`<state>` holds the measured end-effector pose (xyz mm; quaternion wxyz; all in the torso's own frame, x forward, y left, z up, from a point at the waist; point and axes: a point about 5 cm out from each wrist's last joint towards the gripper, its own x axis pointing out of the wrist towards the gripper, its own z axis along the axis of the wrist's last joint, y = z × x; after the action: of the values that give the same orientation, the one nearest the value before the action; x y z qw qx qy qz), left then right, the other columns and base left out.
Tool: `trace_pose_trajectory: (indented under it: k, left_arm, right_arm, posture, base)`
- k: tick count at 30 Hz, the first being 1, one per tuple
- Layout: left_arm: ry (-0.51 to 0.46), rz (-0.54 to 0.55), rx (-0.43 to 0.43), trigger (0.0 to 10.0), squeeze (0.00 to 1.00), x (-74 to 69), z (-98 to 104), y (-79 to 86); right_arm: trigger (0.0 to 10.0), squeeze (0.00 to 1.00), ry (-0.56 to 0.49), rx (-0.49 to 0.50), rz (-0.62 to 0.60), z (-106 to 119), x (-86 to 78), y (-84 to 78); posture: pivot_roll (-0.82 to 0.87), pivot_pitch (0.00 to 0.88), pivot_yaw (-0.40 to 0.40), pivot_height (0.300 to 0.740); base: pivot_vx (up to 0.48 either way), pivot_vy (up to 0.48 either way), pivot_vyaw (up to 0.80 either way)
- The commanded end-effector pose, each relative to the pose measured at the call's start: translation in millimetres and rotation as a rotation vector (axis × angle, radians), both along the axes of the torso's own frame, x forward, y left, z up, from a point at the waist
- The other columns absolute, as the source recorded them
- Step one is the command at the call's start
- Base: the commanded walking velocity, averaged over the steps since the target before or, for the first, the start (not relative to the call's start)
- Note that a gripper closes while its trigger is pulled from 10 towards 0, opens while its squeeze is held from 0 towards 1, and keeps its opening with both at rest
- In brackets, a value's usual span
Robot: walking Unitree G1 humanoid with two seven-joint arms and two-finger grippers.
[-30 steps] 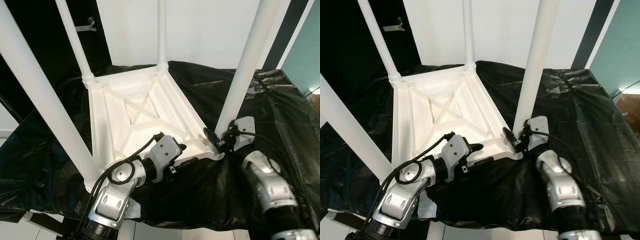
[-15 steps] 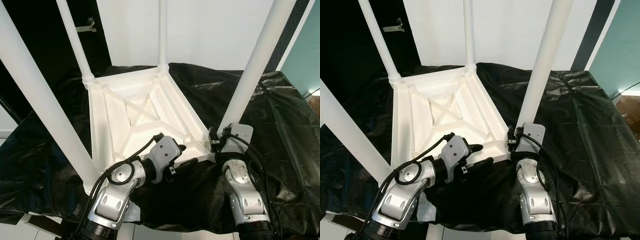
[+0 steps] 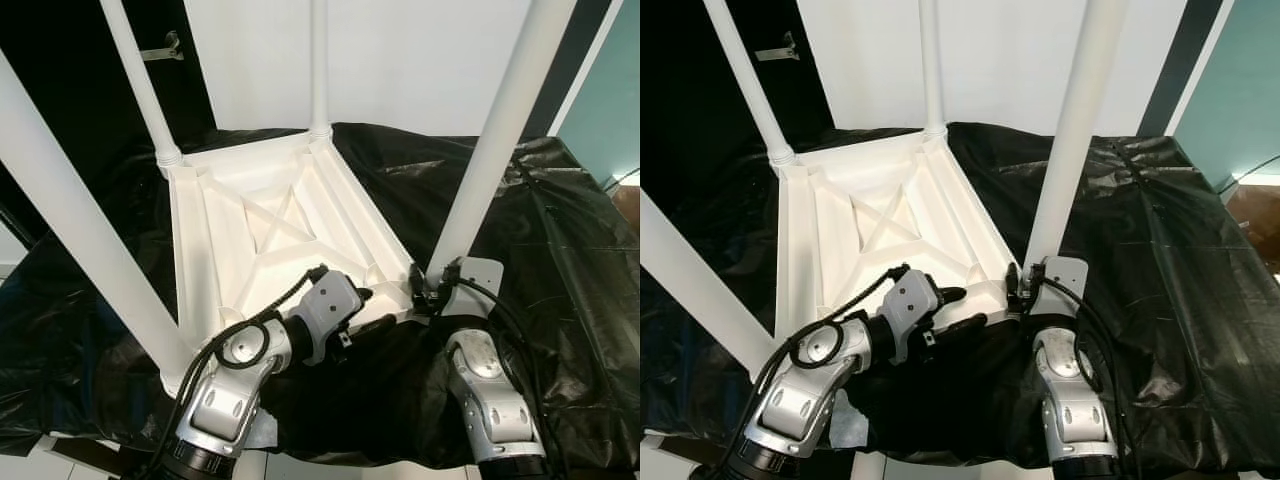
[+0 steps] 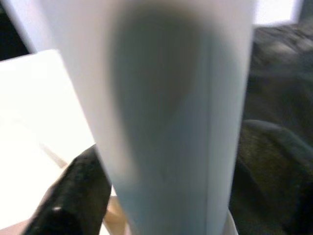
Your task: Building children table
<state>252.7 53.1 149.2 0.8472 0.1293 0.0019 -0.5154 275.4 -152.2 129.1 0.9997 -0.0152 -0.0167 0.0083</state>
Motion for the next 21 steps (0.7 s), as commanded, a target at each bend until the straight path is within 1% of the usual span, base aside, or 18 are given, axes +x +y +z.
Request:
trace_pose_trajectory:
  k: [1, 2, 4, 6, 8, 9, 10, 11, 14, 15, 16, 17, 18, 21]
  left_arm:
    - [-0.021, 0.090, -0.001, 10.0, 0.00, 2.0, 1, 3.2]
    - [-0.020, 0.090, -0.001, 10.0, 0.00, 1.7, 1, 3.5]
    - [-0.020, 0.090, -0.001, 10.0, 0.00, 1.7, 1, 3.5]
    - [-0.019, 0.091, 0.003, 10.0, 0.00, 1.7, 0, 5.7]
    - [-0.020, 0.092, 0.006, 10.0, 0.00, 2.3, 0, 6.9]
    - [-0.020, 0.092, 0.006, 10.0, 0.00, 2.7, -1, 7.1]
    - [-0.020, 0.092, 0.006, 10.0, 0.00, 2.7, -1, 7.1]
    - [-0.022, 0.093, 0.006, 10.0, 0.00, 3.6, 0, 6.9]
    - [-0.023, 0.094, 0.006, 10.0, 0.00, 4.3, 0, 6.8]
    - [-0.026, 0.093, 0.004, 10.0, 0.00, 5.4, 0, 5.5]
    - [-0.027, 0.092, 0.002, 10.0, 0.00, 6.1, 0, 4.5]
    - [-0.027, 0.092, 0.002, 10.0, 0.00, 6.1, 0, 4.5]
    - [-0.032, 0.091, 0.000, 10.0, 0.00, 7.4, 1, 2.5]
    - [-0.036, 0.090, 0.000, 10.0, 0.00, 8.1, 1, 1.8]
  right_arm:
    - [10.0, 1.00, -0.016, 0.011, 0.064, 3, -3.0, -1.7]
    - [10.0, 1.00, -0.018, 0.009, 0.086, 3, -4.0, -3.8]
    - [10.0, 1.00, -0.018, 0.009, 0.086, 3, -4.0, -3.8]
    - [10.0, 1.00, -0.021, -0.028, 0.174, 4, -5.8, -16.9]
    - [10.0, 1.00, -0.009, -0.034, 0.284, 6, -5.5, -29.0]
    - [10.0, 0.90, -0.013, -0.080, 0.339, 7, -4.8, -31.9]
    - [10.0, 0.90, -0.013, -0.080, 0.339, 7, -4.8, -31.9]
    - [10.0, 0.00, -0.003, -0.092, 0.391, 8, -1.9, -35.2]
    - [10.0, 0.00, 0.004, -0.099, 0.425, 9, 0.0, -37.5]
    - [10.0, 0.00, 0.020, -0.135, 0.490, 10, 6.3, -38.8]
    - [10.0, 0.00, 0.033, -0.155, 0.529, 10, 10.6, -39.8]
    - [10.0, 0.00, 0.033, -0.155, 0.529, 10, 10.6, -39.8]
    - [10.0, 0.00, 0.067, -0.203, 0.614, 9, 19.5, -39.1]
    - [10.0, 0.00, 0.084, -0.221, 0.654, 7, 23.5, -38.8]
  posture:
    - [-0.05, 0.002, 0.003, 0.740]
    - [-0.05, 0.002, 0.003, 0.740]
    - [-0.05, 0.002, 0.003, 0.740]
    - [-0.05, 0.003, 0.004, 0.740]
    - [-0.06, 0.000, 0.004, 0.740]
    - [-0.06, 0.000, 0.004, 0.740]
    - [-0.06, 0.000, 0.004, 0.740]
    - [-0.06, 0.000, 0.004, 0.740]
    - [-0.06, 0.000, 0.004, 0.740]
    - [-0.06, 0.000, 0.004, 0.740]
    - [-0.06, 0.000, 0.003, 0.740]
    - [-0.06, 0.000, 0.003, 0.740]
    - [-0.06, 0.000, 0.000, 0.740]
    - [-0.05, 0.000, 0.000, 0.740]
  base:
    - [0.000, 0.000, 0.00]
    - [0.000, 0.000, 0.00]
    - [0.000, 0.000, 0.00]
    - [0.000, 0.000, 0.00]
    - [0.000, 0.000, 0.00]
    - [0.000, 0.000, 0.00]
    - [0.000, 0.000, 0.00]
    - [0.000, 0.000, 0.00]
    - [0.000, 0.000, 0.00]
    - [0.000, 0.000, 0.00]
    - [0.000, 0.000, 0.00]
    - [0.000, 0.000, 0.00]
    - [0.000, 0.000, 0.00]
    - [0.000, 0.000, 0.00]
